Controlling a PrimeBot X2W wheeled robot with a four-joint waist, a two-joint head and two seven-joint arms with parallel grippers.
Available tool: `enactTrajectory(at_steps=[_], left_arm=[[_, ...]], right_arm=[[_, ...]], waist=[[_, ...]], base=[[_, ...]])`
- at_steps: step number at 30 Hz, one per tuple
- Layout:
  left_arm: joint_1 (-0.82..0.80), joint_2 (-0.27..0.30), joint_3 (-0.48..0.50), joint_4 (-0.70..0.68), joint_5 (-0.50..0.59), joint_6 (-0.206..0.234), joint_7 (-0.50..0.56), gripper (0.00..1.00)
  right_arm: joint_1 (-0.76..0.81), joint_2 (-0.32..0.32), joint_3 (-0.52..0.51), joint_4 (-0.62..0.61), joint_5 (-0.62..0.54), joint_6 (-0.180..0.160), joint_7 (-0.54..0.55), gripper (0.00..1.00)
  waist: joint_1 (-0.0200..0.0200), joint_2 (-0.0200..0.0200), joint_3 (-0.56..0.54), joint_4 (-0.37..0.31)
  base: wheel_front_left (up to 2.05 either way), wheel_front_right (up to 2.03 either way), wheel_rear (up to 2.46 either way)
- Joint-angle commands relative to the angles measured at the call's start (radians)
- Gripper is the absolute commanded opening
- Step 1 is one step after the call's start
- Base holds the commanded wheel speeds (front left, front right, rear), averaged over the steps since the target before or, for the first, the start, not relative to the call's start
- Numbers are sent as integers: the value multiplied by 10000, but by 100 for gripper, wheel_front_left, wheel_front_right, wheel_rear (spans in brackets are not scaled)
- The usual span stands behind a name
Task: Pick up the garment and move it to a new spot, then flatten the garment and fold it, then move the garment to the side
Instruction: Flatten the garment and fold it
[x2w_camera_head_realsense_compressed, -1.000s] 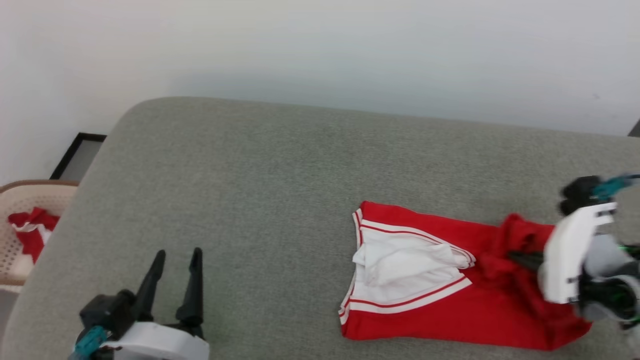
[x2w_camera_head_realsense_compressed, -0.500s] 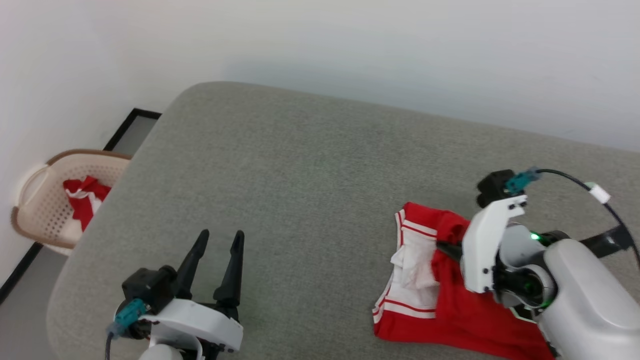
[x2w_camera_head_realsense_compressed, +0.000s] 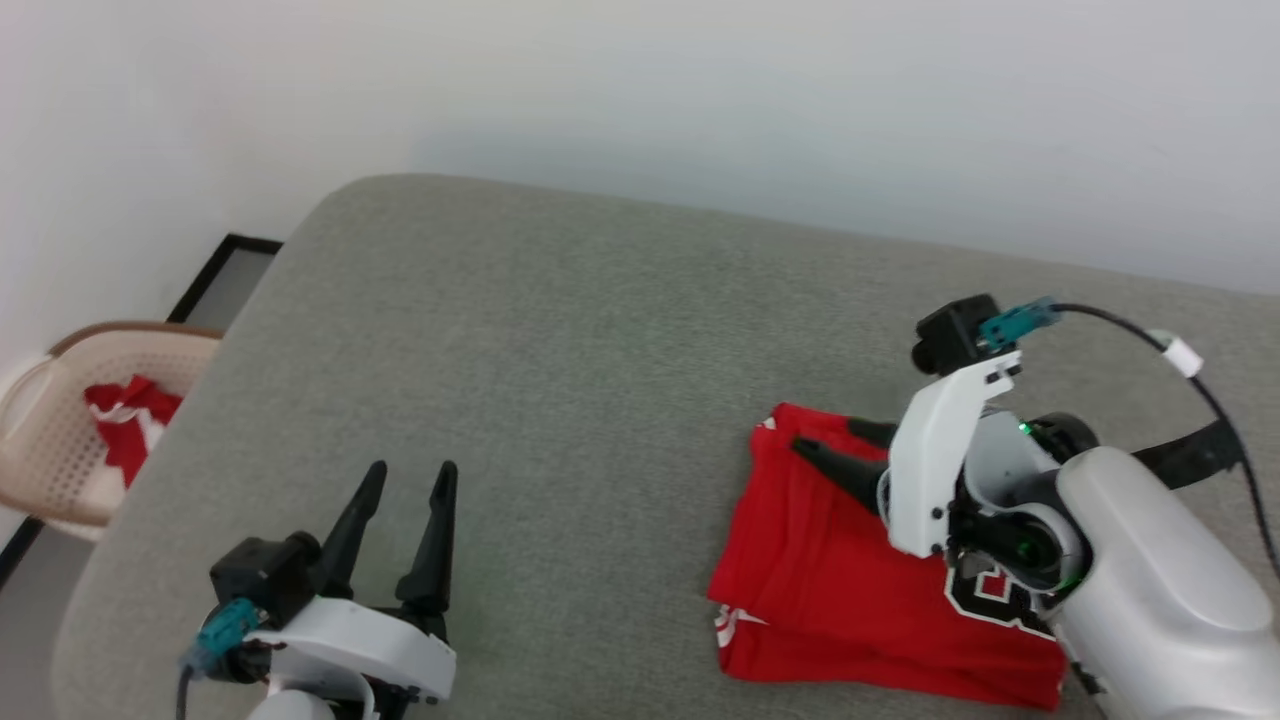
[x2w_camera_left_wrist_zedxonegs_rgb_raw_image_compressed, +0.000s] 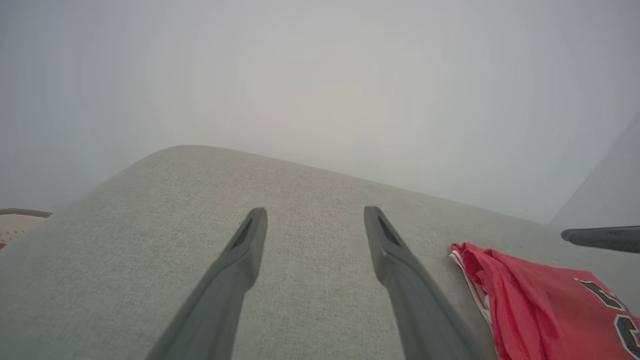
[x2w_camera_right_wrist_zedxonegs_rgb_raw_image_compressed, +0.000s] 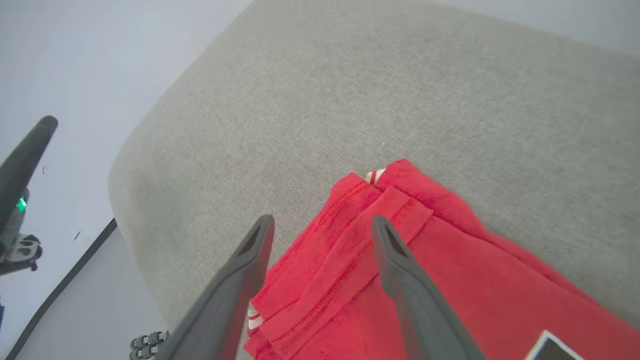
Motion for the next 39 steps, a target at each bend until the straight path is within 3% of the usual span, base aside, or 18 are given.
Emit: enactTrajectory(at_steps=[1, 12, 23, 30, 39], left_arm=[[111, 62, 52, 15, -20, -40, -4, 100], [618, 229, 679, -251, 337, -41, -4, 100], [1122, 346, 1362, -585, 840, -42, -4, 100], [1426, 395, 1616, -677, 1017, -42, -4, 100], [1715, 424, 1871, -833, 1212, -42, -4, 100]], right_arm=[[-22, -164, 48, -218, 148, -9, -212, 100], [921, -1473, 191, -1450, 352, -10, -2479, 100], [2144, -2578, 251, -1590, -113, -10, -5464, 100], [2905, -2755, 177, -1066, -549, -10, -7296, 100], [3634, -2793, -98, -527, -913, -10, -8346, 100]], waist=[[0, 0, -116, -375], [0, 0, -408, -1726], [0, 0, -609, -2641], [0, 0, -778, -2982], [0, 0, -944, -3088]], base=[[0, 0, 0], [0, 0, 0], [0, 0, 0], [0, 0, 0], [0, 0, 0]])
